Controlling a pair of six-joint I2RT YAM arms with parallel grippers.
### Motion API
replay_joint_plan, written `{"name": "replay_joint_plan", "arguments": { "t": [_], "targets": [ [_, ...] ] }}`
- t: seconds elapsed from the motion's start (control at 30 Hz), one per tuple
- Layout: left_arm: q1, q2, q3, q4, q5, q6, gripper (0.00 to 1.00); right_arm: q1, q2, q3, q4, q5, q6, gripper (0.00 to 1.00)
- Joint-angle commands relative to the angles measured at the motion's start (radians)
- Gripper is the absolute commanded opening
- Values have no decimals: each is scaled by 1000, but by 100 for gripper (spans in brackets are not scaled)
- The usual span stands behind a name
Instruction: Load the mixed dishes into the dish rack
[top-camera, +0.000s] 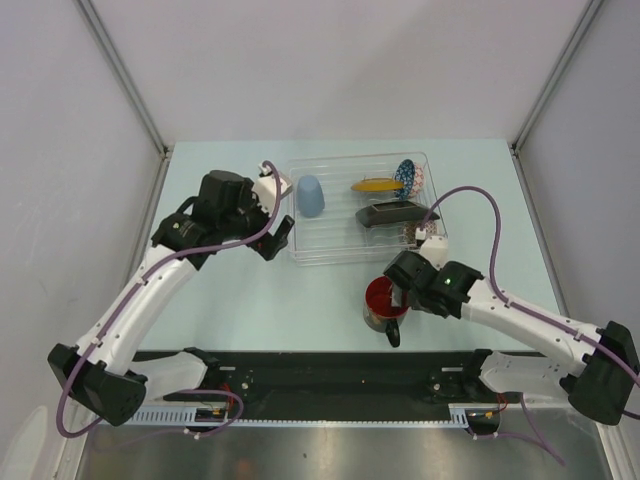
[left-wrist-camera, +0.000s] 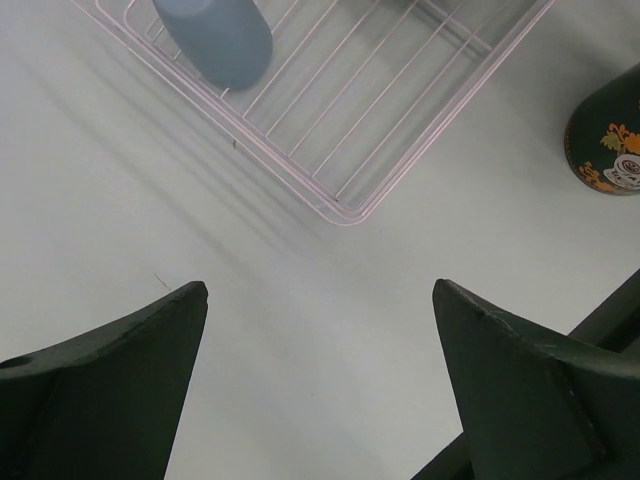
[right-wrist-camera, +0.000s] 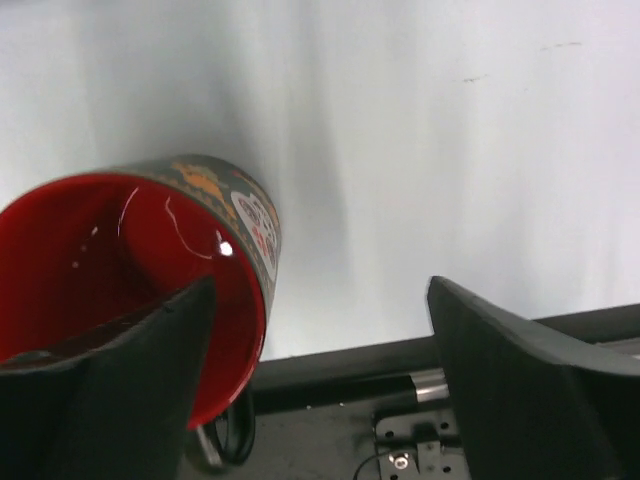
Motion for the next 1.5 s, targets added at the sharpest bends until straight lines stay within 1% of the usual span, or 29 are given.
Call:
{"name": "replay_joint_plan", "arguments": {
  "t": [0.0,0.03,0.07,0.1,0.13,0.17,0.2,0.27,0.3,0.33,0.4,0.43,0.47,0.5,0.53,0.7,0.73,0.8,0.83,0.93,1.03,1.1,1.2,1.27,1.3,1.33,1.4,1.43,1.47],
  "targets": [
    [-5,-41,-12,51,-17,-4,100,-55,33,-14,164,-47,-45,82],
    [-3,-42,-14,50,-18,-6,100,-60,42,-14,178,-59,-56,77],
    [-3,-42,-12,50,-17,-10,100,-60,53,-14,188,-74,-64,63],
    [-5,-44,-12,48,-21,-12,100,-58,76,-14,204,-80,-67,57],
    [-5,-45,-11,48,-21,-13,100,-55,85,-14,210,-84,-68,51],
    [-3,-47,-11,48,-24,-19,100,-46,93,-14,219,-84,-70,51],
    [-5,-50,-14,47,-26,-27,100,-43,107,-16,224,-85,-74,51],
    [-5,-56,-18,31,-24,-41,100,-43,119,-16,231,-96,-76,59],
    [-3,-58,-18,24,-27,-42,100,-41,122,-16,235,-99,-87,66],
    [-3,-61,-18,8,-32,-42,99,-41,125,-14,241,-102,-93,80],
    [-3,-75,-18,4,-44,-35,100,-43,133,-16,253,-117,-104,84],
    [-5,-82,-17,8,-50,-30,100,-43,145,-14,256,-126,-110,80],
    [-5,-91,-14,13,-55,-29,100,-46,154,-16,264,-133,-111,72],
    [-5,-96,-8,17,-55,-27,100,-51,162,-14,265,-139,-116,64],
    [-5,-98,4,18,-52,-30,100,-57,177,-16,270,-154,-124,49],
    [-3,-93,37,8,-52,-41,100,-70,196,-14,296,-199,-160,34],
    [-5,-96,49,7,-53,-44,100,-71,200,-16,294,-205,-162,27],
    [-3,-101,57,1,-66,-50,100,-69,201,-16,299,-211,-170,20],
    [-3,-96,58,-1,-81,-56,100,-69,200,-16,300,-223,-173,14],
    [0,-69,69,-61,-93,-81,100,-64,175,-10,308,-257,-179,0],
    [2,-50,102,-102,-76,-99,100,-37,119,19,302,-283,-180,0],
    [3,-91,127,-70,-63,-102,100,-3,43,41,311,-295,-191,0],
    [5,-153,178,-45,6,-114,100,15,-40,67,357,-367,-232,0],
    [5,-163,225,-48,37,-168,100,6,-89,125,382,-459,-272,0],
    [6,-165,241,-61,48,-183,99,-24,-94,153,383,-496,-277,0],
    [6,-167,273,-64,63,-209,100,-47,-91,217,388,-595,-283,0],
    [6,-168,300,-59,124,-245,100,-121,-83,271,446,-698,-276,0],
    [9,-170,329,-56,164,-265,100,-145,-71,300,474,-797,-266,0],
    [11,-174,340,-45,266,-274,97,-178,-68,329,565,-864,-240,0]
  ]
}}
